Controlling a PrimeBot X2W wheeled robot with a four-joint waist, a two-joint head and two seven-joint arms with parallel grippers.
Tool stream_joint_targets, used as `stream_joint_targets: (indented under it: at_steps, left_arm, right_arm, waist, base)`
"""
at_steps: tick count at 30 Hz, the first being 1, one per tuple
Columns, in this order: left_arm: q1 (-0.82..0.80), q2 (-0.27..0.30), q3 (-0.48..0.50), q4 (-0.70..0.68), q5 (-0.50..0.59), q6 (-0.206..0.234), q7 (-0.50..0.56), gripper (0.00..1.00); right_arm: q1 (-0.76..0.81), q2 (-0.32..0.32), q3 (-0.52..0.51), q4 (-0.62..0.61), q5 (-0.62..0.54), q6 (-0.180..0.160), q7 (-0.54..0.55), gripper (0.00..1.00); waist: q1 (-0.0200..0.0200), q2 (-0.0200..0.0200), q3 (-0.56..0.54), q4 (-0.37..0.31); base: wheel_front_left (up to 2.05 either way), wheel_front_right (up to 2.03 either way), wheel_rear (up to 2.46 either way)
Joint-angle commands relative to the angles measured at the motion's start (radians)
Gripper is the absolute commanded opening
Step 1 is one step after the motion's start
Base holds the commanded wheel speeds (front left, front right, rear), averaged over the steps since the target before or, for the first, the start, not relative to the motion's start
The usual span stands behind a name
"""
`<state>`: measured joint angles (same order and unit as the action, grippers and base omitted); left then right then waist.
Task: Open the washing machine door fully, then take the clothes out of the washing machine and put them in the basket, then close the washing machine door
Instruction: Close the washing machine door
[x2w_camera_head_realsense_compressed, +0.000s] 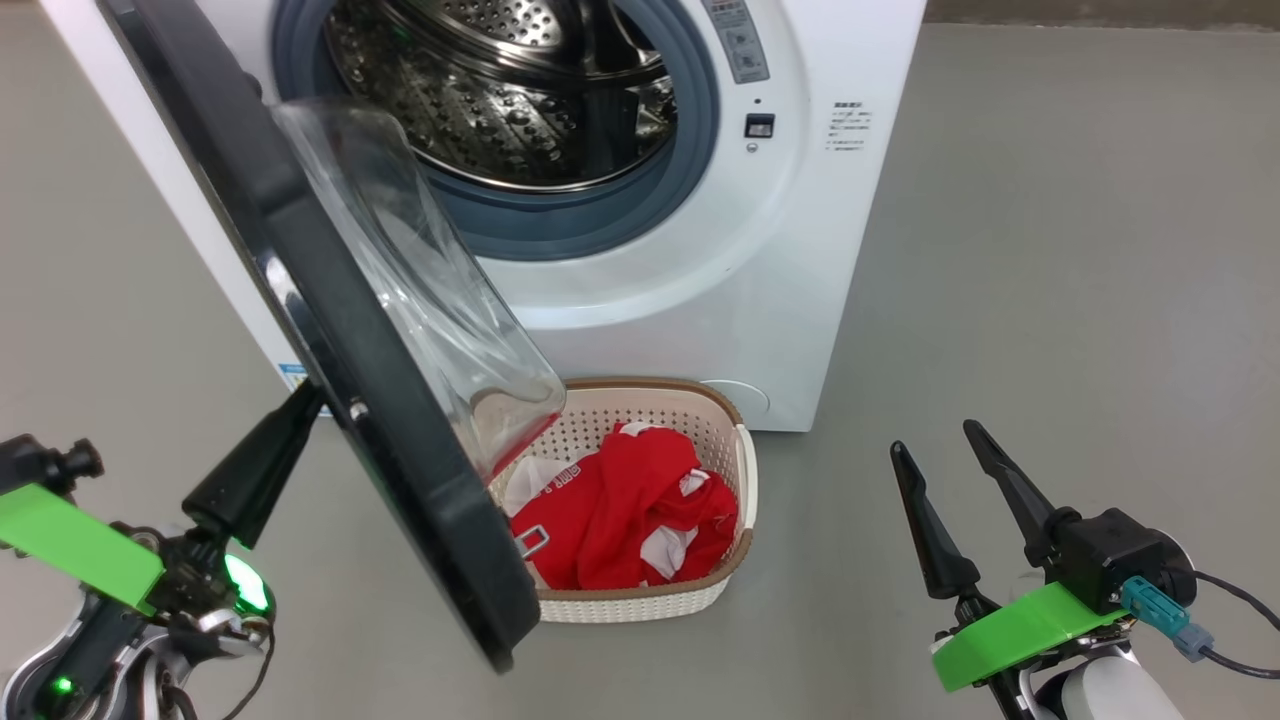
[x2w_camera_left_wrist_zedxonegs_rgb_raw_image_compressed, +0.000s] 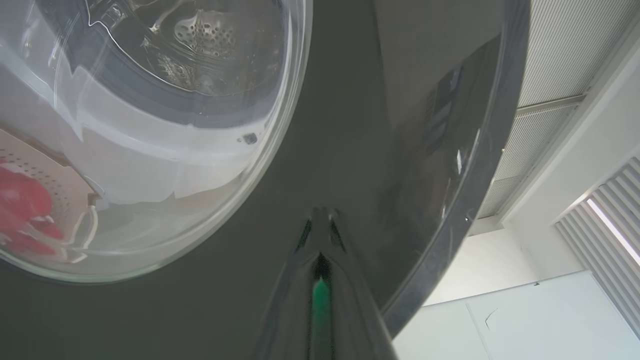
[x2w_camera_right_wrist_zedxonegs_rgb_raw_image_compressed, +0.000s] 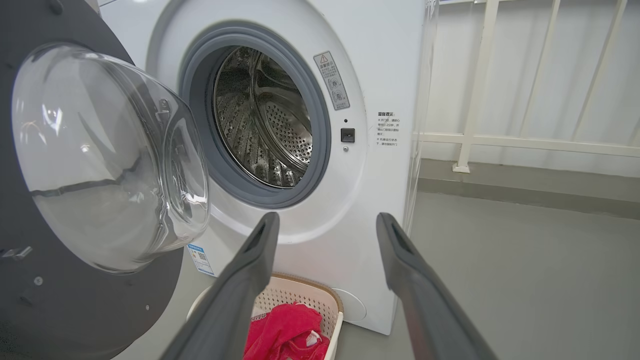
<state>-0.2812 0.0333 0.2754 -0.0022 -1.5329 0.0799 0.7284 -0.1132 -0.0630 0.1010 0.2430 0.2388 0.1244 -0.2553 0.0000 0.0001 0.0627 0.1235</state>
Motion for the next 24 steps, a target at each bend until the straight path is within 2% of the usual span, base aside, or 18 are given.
stream_joint_targets:
  at_steps: [1, 10, 13, 14, 15, 16, 17, 18, 23, 24]
  left_arm:
    - [-0.011, 0.017, 0.010, -0.031, -0.012, -0.007, 0.003, 0.00]
    - [-0.003, 0.022, 0.011, -0.023, -0.008, -0.008, -0.018, 0.00]
    - [0.002, 0.027, 0.028, -0.027, 0.000, -0.030, -0.037, 0.00]
    - [0.005, 0.033, 0.033, -0.027, 0.014, -0.044, -0.048, 0.06]
    - [0.009, 0.043, 0.038, -0.025, 0.035, -0.061, -0.063, 0.17]
    - [0.014, 0.052, 0.042, -0.020, 0.060, -0.080, -0.083, 0.39]
    - [0.022, 0.072, 0.044, -0.006, 0.118, -0.124, -0.124, 0.98]
    - [0.029, 0.085, 0.046, 0.011, 0.196, -0.176, -0.197, 1.00]
    - [0.061, 0.130, 0.008, 0.028, 0.404, -0.207, -0.377, 1.00]
    - [0.075, 0.155, -0.023, 0.027, 0.501, -0.209, -0.484, 1.00]
  right_arm:
    - [-0.037, -0.002, 0.017, -0.024, -0.001, 0.006, -0.006, 1.00]
    - [-0.033, 0.000, 0.012, -0.025, 0.001, 0.006, -0.006, 1.00]
    - [-0.032, 0.001, 0.010, -0.024, 0.002, 0.006, -0.006, 1.00]
    - [-0.031, 0.001, 0.009, -0.024, 0.003, 0.006, -0.006, 1.00]
    - [-0.030, 0.001, 0.008, -0.023, 0.003, 0.006, -0.006, 1.00]
    - [-0.030, 0.001, 0.008, -0.022, 0.003, 0.006, -0.006, 1.00]
    - [-0.028, 0.002, 0.010, -0.020, 0.003, 0.006, -0.006, 1.00]
    - [-0.027, 0.003, 0.015, -0.014, 0.004, 0.006, -0.006, 1.00]
    - [-0.027, 0.002, 0.031, -0.004, 0.008, 0.006, -0.006, 1.00]
    - [-0.028, 0.000, 0.037, -0.001, 0.010, 0.006, -0.006, 1.00]
  waist:
    - [0.0000, -0.0001, -0.002, -0.010]
    - [0.0000, -0.0001, -0.005, -0.034]
    - [0.0000, -0.0001, -0.005, -0.035]
    - [0.0000, -0.0001, -0.005, -0.034]
    - [0.0000, -0.0001, -0.006, -0.033]
    - [0.0000, -0.0001, -0.007, -0.032]
    - [0.0000, -0.0001, -0.008, -0.030]
    - [0.0000, -0.0001, -0.011, -0.026]
    - [0.0000, -0.0001, -0.016, -0.025]
    - [0.0000, -0.0001, -0.017, -0.026]
  base:
    - [0.00, 0.00, 0.00]
    - [0.00, 0.00, 0.00]
    - [0.00, 0.00, 0.00]
    - [0.00, 0.00, 0.00]
    - [0.00, 0.00, 0.00]
    - [0.00, 0.00, 0.00]
    - [0.00, 0.00, 0.00]
    - [0.00, 0.00, 0.00]
    - [0.00, 0.00, 0.00]
    - [0.00, 0.00, 0.00]
